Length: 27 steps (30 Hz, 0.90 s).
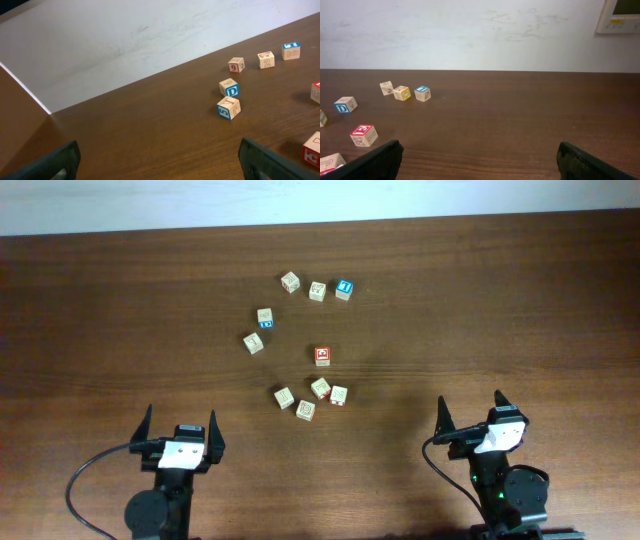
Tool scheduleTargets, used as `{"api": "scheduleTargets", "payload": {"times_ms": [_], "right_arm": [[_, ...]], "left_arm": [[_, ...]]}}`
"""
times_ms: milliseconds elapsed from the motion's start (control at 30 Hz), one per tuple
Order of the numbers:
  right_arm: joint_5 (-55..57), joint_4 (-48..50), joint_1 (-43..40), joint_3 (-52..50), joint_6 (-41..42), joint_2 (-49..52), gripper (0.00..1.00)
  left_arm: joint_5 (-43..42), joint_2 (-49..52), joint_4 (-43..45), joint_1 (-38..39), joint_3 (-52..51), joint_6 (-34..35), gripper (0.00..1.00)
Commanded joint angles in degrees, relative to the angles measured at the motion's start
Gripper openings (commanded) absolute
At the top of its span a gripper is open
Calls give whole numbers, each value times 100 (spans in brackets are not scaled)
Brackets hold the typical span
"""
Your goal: Rotate 5 blocks
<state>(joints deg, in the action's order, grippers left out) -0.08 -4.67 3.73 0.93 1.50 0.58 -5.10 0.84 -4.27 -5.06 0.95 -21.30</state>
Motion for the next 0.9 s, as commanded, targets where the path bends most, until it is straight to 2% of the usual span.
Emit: {"api": "scheduleTargets", "payload": {"times_ms": [0, 167, 367, 667, 767, 867], "right_arm": [[48, -4, -37, -52, 22, -37, 98], [48, 4, -37, -52, 24, -37, 98], [0, 68, -37, -52, 44, -37, 98], [-284, 295, -37, -50, 44, -37, 98], [-435, 494, -37, 7, 44, -37, 98], [-551, 492, -37, 175, 44, 2, 98]], "left_arm": [[28, -55, 13, -35, -44, -66, 99], [-728, -50, 81, -35, -42, 0, 99], [-798, -50, 83, -35, -42, 111, 99], [-1381, -50, 125, -35, -31, 264, 99], [-1508, -28, 118, -35, 96, 549, 99], [-1508, 131, 50, -35, 345, 544, 99]]}}
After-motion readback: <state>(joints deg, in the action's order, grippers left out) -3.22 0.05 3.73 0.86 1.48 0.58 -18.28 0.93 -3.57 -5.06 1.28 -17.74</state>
